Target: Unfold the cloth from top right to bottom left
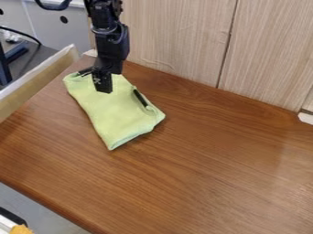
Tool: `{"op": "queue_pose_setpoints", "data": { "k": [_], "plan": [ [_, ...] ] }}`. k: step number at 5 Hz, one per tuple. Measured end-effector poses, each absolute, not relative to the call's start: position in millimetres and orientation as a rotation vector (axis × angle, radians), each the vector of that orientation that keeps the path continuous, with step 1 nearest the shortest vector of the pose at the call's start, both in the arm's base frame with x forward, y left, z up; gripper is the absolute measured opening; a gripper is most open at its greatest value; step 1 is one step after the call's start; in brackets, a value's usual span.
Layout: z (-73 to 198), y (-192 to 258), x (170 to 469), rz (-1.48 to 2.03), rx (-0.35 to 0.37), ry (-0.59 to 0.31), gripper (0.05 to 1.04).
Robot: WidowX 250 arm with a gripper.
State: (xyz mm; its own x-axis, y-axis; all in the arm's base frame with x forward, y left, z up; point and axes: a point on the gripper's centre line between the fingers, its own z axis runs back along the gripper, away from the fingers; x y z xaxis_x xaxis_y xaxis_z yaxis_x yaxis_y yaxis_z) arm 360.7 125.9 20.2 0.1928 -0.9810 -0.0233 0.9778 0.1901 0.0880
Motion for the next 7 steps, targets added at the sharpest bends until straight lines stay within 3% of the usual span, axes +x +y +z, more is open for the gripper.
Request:
{"op": "queue_pose_setpoints", "data": {
  "k": [3, 7],
  "plan": [
    [17, 90, 368, -1.779, 0.048, -0.122, 1.001],
    [8, 74, 371, -1.888, 0.047, -0.093, 1.001]
  ]
}}
